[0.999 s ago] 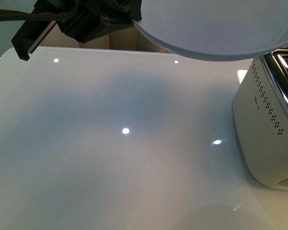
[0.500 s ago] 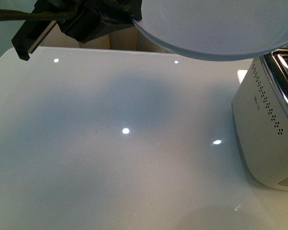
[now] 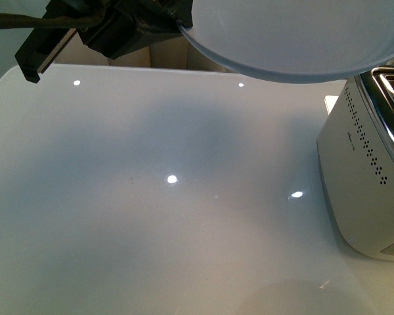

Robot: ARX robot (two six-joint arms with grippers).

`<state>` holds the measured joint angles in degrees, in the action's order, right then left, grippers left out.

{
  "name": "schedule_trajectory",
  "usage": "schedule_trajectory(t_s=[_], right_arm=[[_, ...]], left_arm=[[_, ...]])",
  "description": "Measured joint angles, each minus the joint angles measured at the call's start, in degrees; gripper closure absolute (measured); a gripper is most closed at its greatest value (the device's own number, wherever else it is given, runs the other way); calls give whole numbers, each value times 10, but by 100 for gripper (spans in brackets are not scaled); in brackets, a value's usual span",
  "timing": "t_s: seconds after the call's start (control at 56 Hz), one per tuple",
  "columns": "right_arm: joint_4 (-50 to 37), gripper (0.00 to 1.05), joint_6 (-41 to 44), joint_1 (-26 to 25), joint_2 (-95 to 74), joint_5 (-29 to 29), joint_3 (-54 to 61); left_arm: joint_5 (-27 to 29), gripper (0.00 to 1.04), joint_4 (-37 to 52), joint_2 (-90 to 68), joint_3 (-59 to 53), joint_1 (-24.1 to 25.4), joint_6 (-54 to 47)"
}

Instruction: Left arm holds plate, right arm toasts bread

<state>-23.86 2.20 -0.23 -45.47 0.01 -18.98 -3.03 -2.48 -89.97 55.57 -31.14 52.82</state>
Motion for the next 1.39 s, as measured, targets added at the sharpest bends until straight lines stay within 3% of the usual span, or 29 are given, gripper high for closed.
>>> schedule_trajectory(t_s=[0.25,0.393,0.464,1.392], right_arm=[[-35,65,-14,2,55,0,69],[-31,94,-14,2,95,0,104],[-27,103,-14,2,108,0,112],[72,103,-16,2,290,0,179]], left_arm=[[-1,102,0,0,0,0,0],[-1,102,0,1,0,0,0],[-1,102,0,1,0,0,0],[-1,102,0,1,0,0,0]])
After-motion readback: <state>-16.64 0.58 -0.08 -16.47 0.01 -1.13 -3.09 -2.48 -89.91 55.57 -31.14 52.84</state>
